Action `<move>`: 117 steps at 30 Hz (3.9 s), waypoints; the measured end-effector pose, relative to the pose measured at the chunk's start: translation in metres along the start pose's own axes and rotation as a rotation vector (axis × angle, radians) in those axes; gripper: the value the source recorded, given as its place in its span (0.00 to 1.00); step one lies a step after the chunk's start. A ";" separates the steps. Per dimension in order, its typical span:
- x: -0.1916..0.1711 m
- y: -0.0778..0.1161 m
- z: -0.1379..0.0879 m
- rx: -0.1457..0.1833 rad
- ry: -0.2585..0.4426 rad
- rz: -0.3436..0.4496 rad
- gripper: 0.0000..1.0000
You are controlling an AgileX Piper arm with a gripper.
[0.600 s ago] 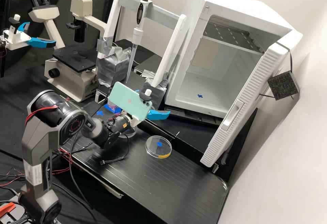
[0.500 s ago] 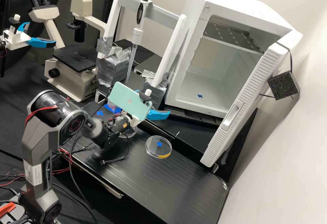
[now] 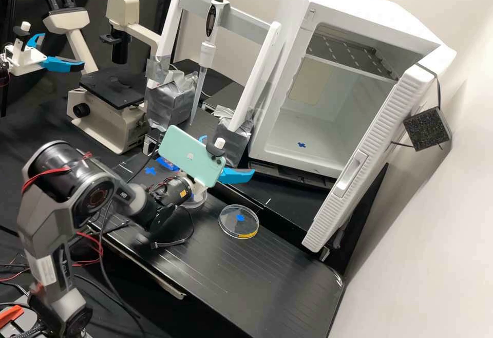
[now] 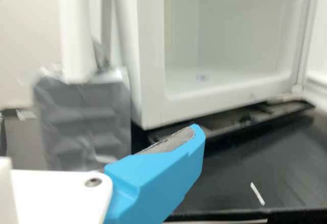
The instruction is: Open the bottle
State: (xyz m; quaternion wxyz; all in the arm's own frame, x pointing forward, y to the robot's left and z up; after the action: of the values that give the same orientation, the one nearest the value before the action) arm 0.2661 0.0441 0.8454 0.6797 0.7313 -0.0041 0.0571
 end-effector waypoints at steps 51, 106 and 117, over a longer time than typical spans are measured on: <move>-0.030 -0.081 -0.032 -0.124 0.143 -0.195 0.00; -0.027 -0.089 -0.030 -0.160 0.131 -0.215 0.00; -0.025 -0.090 -0.031 -0.160 0.137 -0.214 0.00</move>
State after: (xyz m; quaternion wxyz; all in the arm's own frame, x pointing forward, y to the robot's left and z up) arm 0.2460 0.0798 0.7559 0.7367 0.6655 0.1157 0.0334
